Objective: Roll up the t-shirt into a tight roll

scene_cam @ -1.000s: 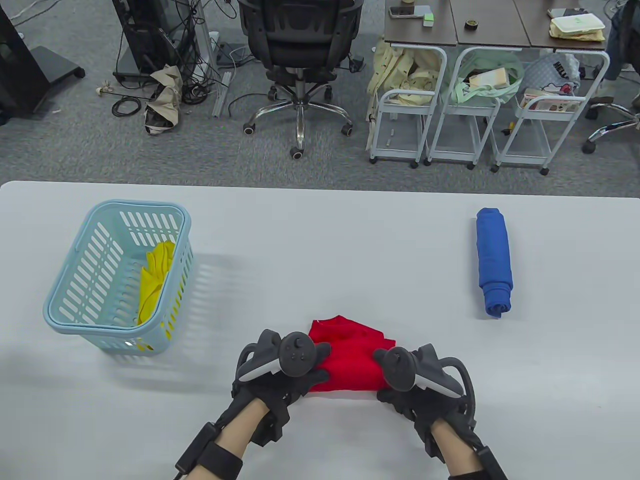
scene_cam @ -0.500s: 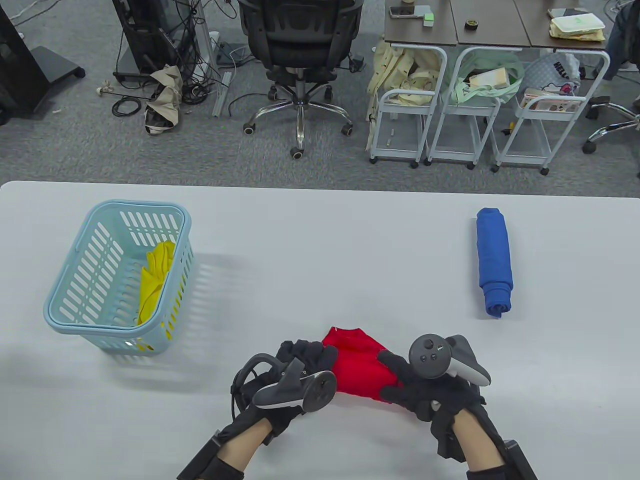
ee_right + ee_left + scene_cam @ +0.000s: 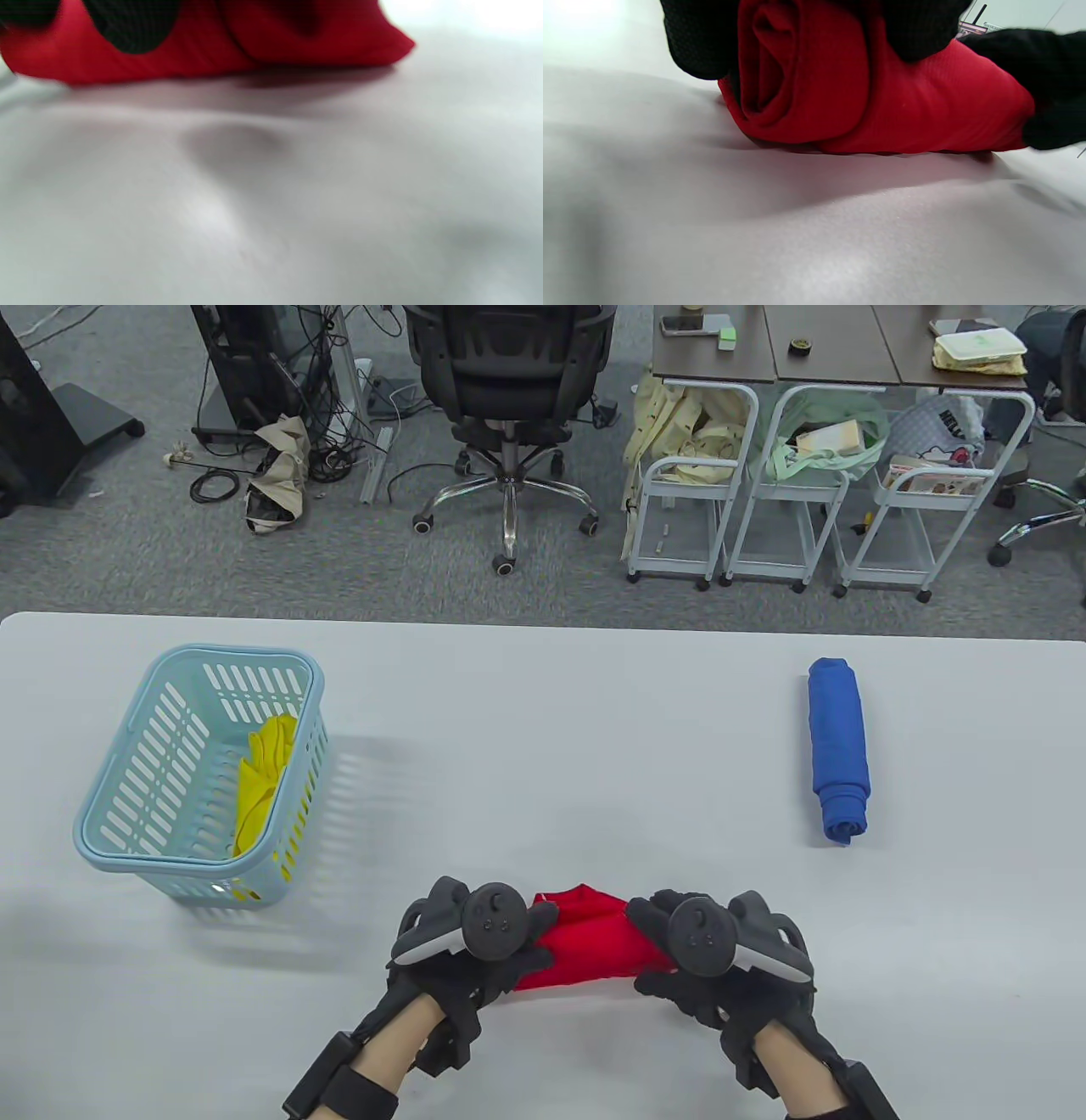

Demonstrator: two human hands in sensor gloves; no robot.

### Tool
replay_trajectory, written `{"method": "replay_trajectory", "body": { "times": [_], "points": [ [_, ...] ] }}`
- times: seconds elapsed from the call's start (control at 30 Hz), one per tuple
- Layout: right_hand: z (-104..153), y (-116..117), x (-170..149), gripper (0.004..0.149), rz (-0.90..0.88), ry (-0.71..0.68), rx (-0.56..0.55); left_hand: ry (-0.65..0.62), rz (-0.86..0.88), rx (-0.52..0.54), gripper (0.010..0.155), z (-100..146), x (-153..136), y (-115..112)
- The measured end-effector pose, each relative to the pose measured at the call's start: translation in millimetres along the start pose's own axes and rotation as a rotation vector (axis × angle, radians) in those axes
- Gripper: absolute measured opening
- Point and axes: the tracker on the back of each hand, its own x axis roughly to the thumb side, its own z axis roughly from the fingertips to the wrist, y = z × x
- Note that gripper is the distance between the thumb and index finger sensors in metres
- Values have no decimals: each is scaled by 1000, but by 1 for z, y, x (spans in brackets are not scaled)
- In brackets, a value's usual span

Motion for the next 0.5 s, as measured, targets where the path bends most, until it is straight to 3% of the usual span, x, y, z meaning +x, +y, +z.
{"method": "replay_trajectory", "body": {
  "times": [0.07, 0.2, 0.33, 0.43, 0.5],
  "points": [
    [-5, 1, 2, 80, 4, -9, 10, 5, -86, 30, 61, 4, 3, 0],
    [-3, -5, -3, 74, -73, -27, 1, -31, -274, 32, 77, 8, 19, -4],
    [1, -8, -14, 71, -192, -65, 20, -19, -482, 33, 77, 3, 29, -13],
    [5, -7, -20, 72, -278, -79, 30, -31, -428, 33, 69, -2, 27, -13],
    [10, -9, -19, 74, -207, -31, -11, -43, -322, 29, 64, -1, 24, -8]
  ]
}}
